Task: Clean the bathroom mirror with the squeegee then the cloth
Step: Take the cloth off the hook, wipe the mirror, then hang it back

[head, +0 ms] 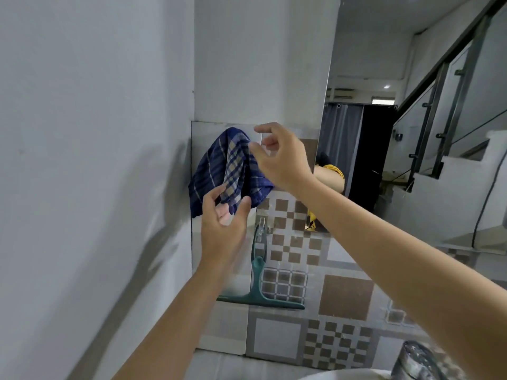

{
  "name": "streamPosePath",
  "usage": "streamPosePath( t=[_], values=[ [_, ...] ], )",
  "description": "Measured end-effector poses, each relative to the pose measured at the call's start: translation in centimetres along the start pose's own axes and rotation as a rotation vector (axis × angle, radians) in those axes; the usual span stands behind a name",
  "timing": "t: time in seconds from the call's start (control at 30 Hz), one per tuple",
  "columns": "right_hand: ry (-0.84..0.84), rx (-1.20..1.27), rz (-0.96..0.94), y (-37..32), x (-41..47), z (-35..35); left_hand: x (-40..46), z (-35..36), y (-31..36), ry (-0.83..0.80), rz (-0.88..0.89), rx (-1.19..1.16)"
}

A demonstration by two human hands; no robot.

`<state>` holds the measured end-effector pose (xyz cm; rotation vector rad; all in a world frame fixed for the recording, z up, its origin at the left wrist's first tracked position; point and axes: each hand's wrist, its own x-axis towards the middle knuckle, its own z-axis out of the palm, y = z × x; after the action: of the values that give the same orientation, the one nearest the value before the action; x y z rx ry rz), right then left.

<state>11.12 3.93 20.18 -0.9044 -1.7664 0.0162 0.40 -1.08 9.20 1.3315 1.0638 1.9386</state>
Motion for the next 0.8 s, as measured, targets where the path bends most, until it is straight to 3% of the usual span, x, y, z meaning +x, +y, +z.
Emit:
streamPosePath(
  t=[0.07, 0.3, 0.5, 0.8],
  values=[
    [-0.087, -0.018, 0.084, -0.8, 1.7, 0.5, 0.6, 0.1, 0.5, -0.057, -0.111, -0.063],
    [-0.214, 0.13, 0.357, -2.3, 4.7, 2.8, 0.5, 0.0, 1.6, -0.165, -0.083, -0.162],
    [-0.224, 0.284, 0.271, -4.1, 5.6, 1.3, 1.2, -1.5, 2.7, -0.277, -0.149, -0.265],
    [-0.31, 0.68, 0.217, -6.5, 3.0, -4.6, 0.2, -1.6, 7.1, -0.565, -0.162, -0.694]
  ],
)
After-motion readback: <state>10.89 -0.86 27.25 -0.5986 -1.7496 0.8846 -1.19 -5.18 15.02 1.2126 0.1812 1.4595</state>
